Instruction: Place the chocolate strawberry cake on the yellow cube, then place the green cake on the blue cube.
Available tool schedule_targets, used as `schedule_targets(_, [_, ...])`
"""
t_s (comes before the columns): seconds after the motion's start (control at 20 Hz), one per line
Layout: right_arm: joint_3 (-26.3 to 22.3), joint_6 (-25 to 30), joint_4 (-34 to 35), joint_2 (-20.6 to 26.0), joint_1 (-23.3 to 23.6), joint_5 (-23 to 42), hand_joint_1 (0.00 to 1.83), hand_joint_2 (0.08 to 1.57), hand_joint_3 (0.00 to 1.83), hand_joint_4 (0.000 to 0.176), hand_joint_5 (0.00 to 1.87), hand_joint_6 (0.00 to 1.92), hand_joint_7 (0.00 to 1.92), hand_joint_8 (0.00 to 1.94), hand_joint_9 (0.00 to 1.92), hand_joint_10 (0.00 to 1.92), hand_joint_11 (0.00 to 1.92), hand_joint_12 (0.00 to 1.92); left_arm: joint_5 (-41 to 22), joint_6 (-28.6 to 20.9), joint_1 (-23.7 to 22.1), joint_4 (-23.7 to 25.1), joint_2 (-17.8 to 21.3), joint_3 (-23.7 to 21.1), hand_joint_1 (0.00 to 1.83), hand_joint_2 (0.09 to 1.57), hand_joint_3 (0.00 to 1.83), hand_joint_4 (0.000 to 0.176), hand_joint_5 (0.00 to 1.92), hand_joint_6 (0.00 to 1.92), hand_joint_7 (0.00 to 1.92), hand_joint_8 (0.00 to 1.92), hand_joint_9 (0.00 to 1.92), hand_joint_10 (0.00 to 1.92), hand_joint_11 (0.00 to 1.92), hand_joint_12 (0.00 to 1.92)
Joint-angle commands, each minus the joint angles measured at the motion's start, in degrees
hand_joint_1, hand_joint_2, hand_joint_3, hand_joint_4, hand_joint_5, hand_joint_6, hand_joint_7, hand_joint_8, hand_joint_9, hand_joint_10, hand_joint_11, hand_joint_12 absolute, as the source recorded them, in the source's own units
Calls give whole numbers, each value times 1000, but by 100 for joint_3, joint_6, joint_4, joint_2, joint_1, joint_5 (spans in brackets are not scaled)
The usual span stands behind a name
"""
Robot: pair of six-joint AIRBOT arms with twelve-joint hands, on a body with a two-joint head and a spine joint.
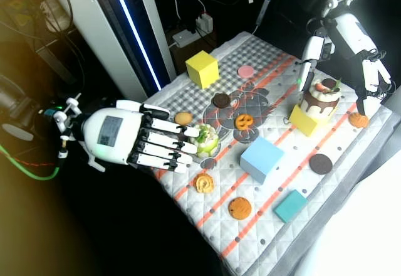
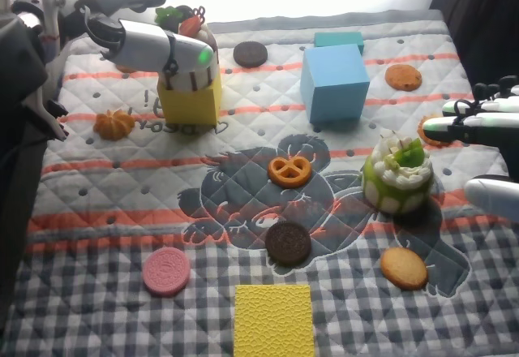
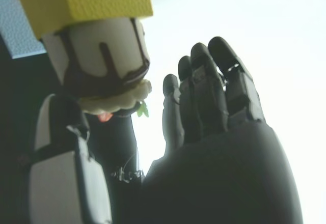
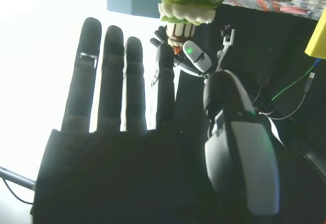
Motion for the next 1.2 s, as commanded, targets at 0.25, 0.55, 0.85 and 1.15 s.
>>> schedule_targets(0.25, [16,52,122,-7,20,713,220,1306,0,99,477,0,414,0,462,0,292,576,-1152,-23,73,193,359,-438,609,890,0,176,7,0,52,0,118,0,0,487])
schedule_targets(0.55, [28,52,136,-21,120,715,232,1242,0,72,451,0,392,0,430,0,262,529,-2348,-195,816,604,1250,-1643,551,868,0,176,0,0,0,0,9,1,0,345])
schedule_targets(0.85, [158,52,30,-215,464,574,597,1028,1,113,343,0,360,0,390,0,106,849,-4335,-1253,2401,888,2209,-2897,524,871,7,172,0,0,0,0,0,0,0,0])
schedule_targets(1.15, [488,54,-529,-580,1126,-506,817,972,0,154,347,1,406,1,521,12,202,1100,-4899,-1255,2937,892,2412,-3250,859,936,14,176,0,0,0,0,0,0,0,0])
